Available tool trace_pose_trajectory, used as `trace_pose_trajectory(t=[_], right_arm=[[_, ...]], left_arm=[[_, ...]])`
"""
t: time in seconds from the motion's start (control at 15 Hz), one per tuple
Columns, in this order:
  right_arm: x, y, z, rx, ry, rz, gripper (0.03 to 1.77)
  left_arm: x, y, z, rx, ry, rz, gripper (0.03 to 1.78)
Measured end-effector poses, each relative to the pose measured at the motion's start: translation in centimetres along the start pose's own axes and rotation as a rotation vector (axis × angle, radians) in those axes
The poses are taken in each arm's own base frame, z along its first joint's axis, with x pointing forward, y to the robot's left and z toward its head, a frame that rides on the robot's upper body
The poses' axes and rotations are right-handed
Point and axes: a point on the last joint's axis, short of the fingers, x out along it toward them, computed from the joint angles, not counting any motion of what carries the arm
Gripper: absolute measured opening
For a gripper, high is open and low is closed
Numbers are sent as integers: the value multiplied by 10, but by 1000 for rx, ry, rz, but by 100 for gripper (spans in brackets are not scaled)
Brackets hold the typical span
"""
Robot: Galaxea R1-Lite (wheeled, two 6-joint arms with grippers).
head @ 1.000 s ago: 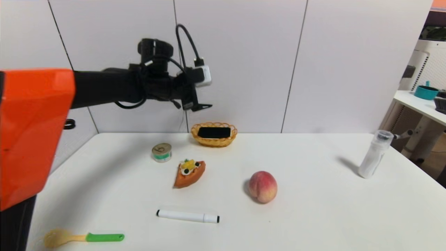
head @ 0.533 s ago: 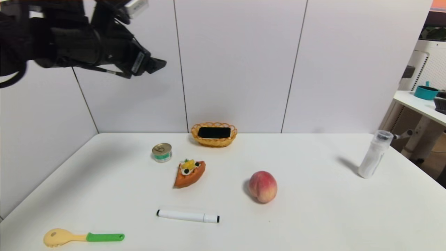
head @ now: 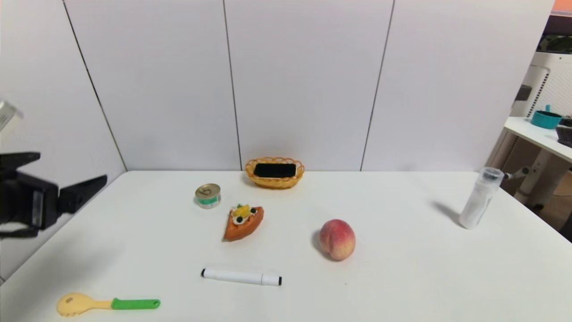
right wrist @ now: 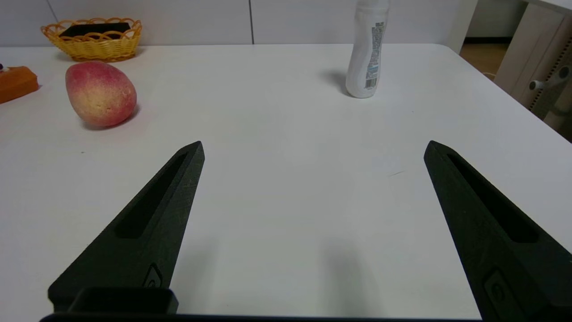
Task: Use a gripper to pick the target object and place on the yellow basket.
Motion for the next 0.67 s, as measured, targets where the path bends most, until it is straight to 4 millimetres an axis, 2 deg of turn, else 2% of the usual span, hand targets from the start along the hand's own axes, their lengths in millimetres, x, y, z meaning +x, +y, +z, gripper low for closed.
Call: trace_pose_trajectory(t=[0.13,0.33,0.53,0.67], right_arm=[[0,0,0,0,0,0,170],[0,0,0,0,0,-1,170],[0,0,0,0,0,-1,170],[0,0,0,0,0,0,170]], left_arm=[[-34,-8,-46,-25,17,22,169],[-73,-23,-105,-60,8,47,169],[-97,-38,-155,-101,-5,52,169],[-108,-46,-175,-138,-33,18,169]])
